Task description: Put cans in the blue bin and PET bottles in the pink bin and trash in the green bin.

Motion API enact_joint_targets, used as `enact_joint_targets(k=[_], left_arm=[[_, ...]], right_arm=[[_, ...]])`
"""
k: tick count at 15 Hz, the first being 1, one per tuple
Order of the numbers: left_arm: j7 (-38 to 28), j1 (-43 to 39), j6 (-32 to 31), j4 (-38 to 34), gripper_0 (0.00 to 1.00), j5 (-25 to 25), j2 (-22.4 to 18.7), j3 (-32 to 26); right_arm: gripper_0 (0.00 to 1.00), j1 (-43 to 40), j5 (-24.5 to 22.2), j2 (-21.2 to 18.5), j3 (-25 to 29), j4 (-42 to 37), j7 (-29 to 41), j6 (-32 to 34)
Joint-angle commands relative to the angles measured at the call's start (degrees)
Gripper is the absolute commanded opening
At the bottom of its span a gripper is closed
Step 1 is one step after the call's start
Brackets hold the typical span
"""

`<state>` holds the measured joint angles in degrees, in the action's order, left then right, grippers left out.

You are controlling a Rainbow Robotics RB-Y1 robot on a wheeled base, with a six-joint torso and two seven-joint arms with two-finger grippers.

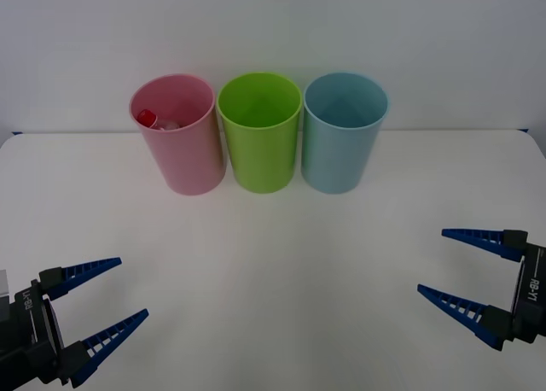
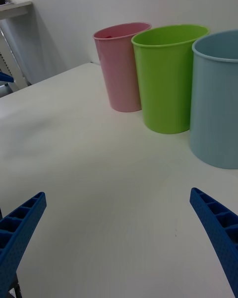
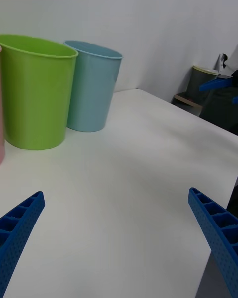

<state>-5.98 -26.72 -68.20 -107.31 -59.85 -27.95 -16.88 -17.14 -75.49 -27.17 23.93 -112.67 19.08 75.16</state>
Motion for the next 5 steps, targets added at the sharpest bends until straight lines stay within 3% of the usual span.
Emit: enact_joint_targets(k=[1,5], left_arm=[[0.0,0.0,0.0,0.0,1.0,0.0,0.0,0.0],[0.0,0.0,0.0,0.0,1.0,0.0,0.0,0.0]], right_arm=[[1.0,0.0,-0.01,0.01,-0.02,0.0,-0.01,-0.02],[1.0,0.0,-0.01,0.01,-0.02,0.0,-0.01,-0.02]])
